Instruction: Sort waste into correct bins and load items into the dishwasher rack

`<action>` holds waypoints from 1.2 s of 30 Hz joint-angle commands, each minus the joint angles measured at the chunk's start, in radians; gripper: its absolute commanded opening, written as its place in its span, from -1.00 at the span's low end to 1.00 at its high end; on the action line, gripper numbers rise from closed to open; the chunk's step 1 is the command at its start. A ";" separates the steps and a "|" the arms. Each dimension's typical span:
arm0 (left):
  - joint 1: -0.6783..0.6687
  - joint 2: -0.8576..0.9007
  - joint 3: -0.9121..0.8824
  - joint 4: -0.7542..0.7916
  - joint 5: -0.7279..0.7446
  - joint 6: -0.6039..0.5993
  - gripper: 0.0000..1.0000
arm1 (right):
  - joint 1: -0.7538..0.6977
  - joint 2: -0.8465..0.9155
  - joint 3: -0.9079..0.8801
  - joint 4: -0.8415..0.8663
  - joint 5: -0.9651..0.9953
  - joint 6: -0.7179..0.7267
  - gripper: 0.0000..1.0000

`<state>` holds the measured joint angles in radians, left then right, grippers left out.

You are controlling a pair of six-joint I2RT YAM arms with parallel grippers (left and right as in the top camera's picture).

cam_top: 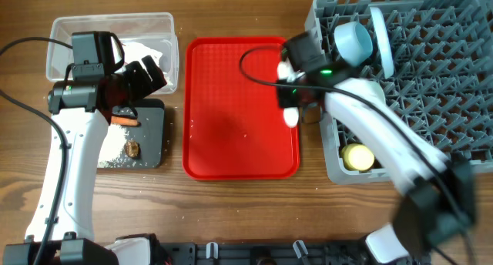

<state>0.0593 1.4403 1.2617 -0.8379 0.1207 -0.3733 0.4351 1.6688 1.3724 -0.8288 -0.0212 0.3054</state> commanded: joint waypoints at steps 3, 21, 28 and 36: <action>0.004 0.002 0.008 0.003 -0.006 -0.009 1.00 | -0.232 -0.371 0.032 -0.124 0.249 0.034 -0.91; 0.004 0.002 0.008 0.003 -0.006 -0.009 1.00 | -0.790 -0.233 -0.210 -0.232 0.142 0.627 0.99; 0.004 0.002 0.008 0.003 -0.006 -0.009 1.00 | -0.779 -0.420 -0.160 -0.147 -0.059 0.059 1.00; 0.004 0.002 0.008 0.003 -0.006 -0.009 1.00 | -0.606 -0.802 -0.153 -0.208 -0.359 -0.187 1.00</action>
<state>0.0593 1.4403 1.2617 -0.8375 0.1207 -0.3733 -0.1753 0.8970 1.2144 -1.0134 -0.3626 0.1528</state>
